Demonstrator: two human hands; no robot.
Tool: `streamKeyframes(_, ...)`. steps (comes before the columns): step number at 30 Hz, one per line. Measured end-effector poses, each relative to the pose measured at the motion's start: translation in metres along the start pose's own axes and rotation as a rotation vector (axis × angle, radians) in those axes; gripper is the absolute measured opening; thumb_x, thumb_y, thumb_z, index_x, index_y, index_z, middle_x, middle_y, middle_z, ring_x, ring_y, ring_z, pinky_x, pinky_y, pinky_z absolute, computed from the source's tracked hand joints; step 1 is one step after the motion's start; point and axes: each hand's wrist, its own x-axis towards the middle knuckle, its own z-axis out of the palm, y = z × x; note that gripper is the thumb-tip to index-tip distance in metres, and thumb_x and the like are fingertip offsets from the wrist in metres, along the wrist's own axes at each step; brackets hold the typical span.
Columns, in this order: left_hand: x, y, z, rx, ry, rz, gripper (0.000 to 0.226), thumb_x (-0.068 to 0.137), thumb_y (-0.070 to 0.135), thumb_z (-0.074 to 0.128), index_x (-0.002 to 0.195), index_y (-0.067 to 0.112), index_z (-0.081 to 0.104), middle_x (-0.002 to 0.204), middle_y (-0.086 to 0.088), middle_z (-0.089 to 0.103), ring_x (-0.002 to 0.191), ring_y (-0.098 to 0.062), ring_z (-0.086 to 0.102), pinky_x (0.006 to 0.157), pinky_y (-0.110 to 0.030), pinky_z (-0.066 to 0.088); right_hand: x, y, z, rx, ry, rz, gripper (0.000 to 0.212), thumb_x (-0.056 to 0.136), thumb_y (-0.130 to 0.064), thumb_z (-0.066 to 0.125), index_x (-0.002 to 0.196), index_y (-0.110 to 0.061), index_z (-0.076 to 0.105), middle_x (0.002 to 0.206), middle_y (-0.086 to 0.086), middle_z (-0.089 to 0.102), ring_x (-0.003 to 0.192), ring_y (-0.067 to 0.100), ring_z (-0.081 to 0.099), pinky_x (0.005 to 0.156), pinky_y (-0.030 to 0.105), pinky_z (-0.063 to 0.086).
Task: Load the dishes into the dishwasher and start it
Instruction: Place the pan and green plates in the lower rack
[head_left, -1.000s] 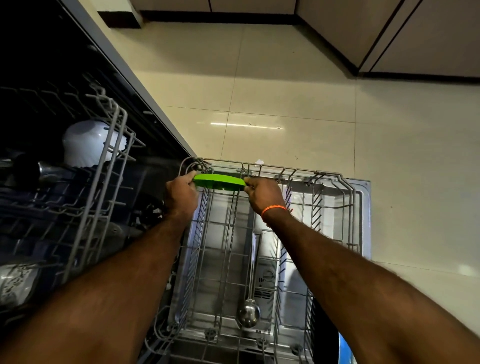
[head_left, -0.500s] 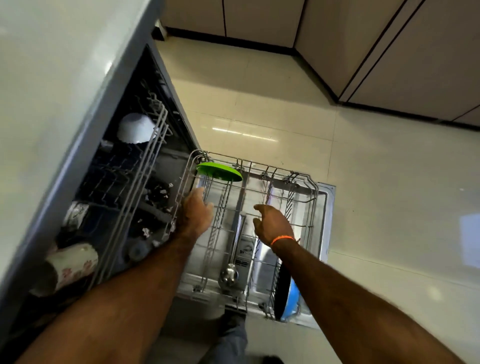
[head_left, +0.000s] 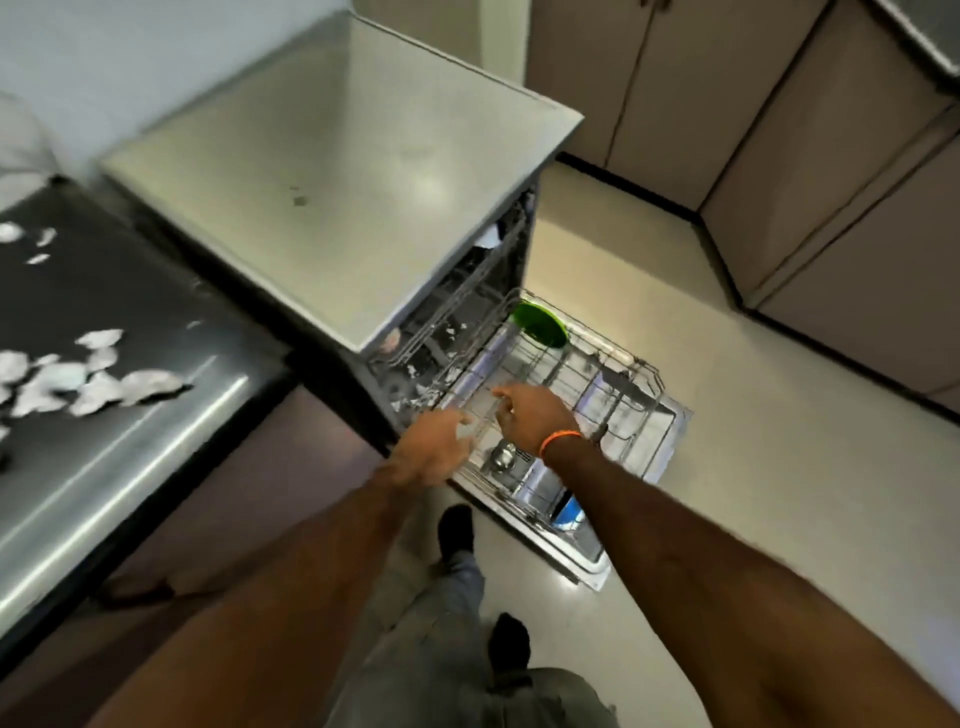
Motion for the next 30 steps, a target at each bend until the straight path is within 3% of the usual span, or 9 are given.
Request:
streamKeyframes(3, -0.081, -0.02, -0.008, -0.046, 0.069, -0.048, 0.033, 0.091, 0.025, 0.061, 0.123, 0.02, 0.069, 0.119, -0.005, 0.071, 0.111, -0.026, 0.066, 0.093, -0.032, 0.05, -0.023, -0.069, -0.001, -0.081, -0.013, -0.174, 0.035, 0.095, -0.019, 0.049, 0.126, -0.019, 0.065, 0.125, 0.011, 0.068, 0.111, 0.035, 0.063, 0.093, 0.04, 0.051)
streamKeyframes(7, -0.179, -0.071, -0.016, -0.128, 0.197, -0.208, 0.047, 0.087, 0.045, 0.047, 0.121, 0.02, 0.068, 0.125, -0.009, 0.069, 0.116, -0.032, 0.063, 0.097, -0.038, 0.05, -0.047, -0.168, 0.02, -0.108, -0.096, -0.353, 0.033, 0.093, -0.021, 0.051, 0.121, -0.022, 0.068, 0.123, 0.006, 0.07, 0.112, 0.032, 0.063, 0.093, 0.038, 0.051)
streamKeyframes(12, -0.295, -0.131, -0.026, -0.234, 0.541, -0.447, 0.041, 0.096, 0.034, 0.061, 0.132, 0.015, 0.061, 0.13, -0.007, 0.067, 0.12, -0.031, 0.062, 0.1, -0.04, 0.05, -0.076, -0.286, 0.076, -0.127, -0.187, -0.57, 0.03, 0.092, -0.025, 0.058, 0.119, -0.023, 0.07, 0.123, 0.002, 0.071, 0.114, 0.027, 0.063, 0.095, 0.035, 0.05)
streamKeyframes(16, -0.396, -0.186, -0.033, -0.291, 0.792, -0.656, 0.037, 0.09, 0.041, 0.056, 0.12, 0.02, 0.061, 0.115, -0.006, 0.072, 0.108, -0.031, 0.066, 0.089, -0.043, 0.054, -0.109, -0.386, 0.141, -0.168, -0.279, -0.757, 0.028, 0.091, -0.023, 0.061, 0.117, -0.021, 0.072, 0.119, 0.001, 0.072, 0.111, 0.026, 0.064, 0.098, 0.036, 0.049)
streamKeyframes(18, -0.439, -0.212, -0.038, -0.298, 0.875, -0.736, 0.04, 0.089, 0.042, 0.059, 0.124, 0.023, 0.064, 0.118, -0.002, 0.072, 0.113, -0.027, 0.065, 0.095, -0.04, 0.053, -0.126, -0.426, 0.173, -0.192, -0.318, -0.823, 0.03, 0.09, -0.022, 0.062, 0.118, -0.021, 0.072, 0.119, 0.001, 0.072, 0.112, 0.026, 0.064, 0.099, 0.036, 0.048)
streamKeyframes(25, -0.578, -0.314, -0.055, -0.296, 1.103, -0.973, 0.037, 0.089, 0.037, 0.07, 0.121, 0.02, 0.071, 0.117, -0.006, 0.073, 0.111, -0.028, 0.066, 0.093, -0.032, 0.047, -0.201, -0.523, 0.277, -0.279, -0.417, -0.995, 0.031, 0.091, -0.035, 0.061, 0.119, -0.025, 0.07, 0.117, 0.0, 0.073, 0.11, 0.025, 0.065, 0.095, 0.037, 0.051)
streamKeyframes(30, -0.651, -0.384, -0.049, -0.343, 1.113, -1.121, 0.039, 0.088, 0.032, 0.073, 0.123, 0.014, 0.07, 0.119, -0.013, 0.072, 0.113, -0.032, 0.066, 0.096, -0.037, 0.048, -0.231, -0.584, 0.32, -0.168, -0.48, -0.905, 0.043, 0.089, -0.043, 0.062, 0.13, -0.029, 0.058, 0.112, -0.004, 0.072, 0.111, 0.025, 0.064, 0.097, 0.041, 0.05)
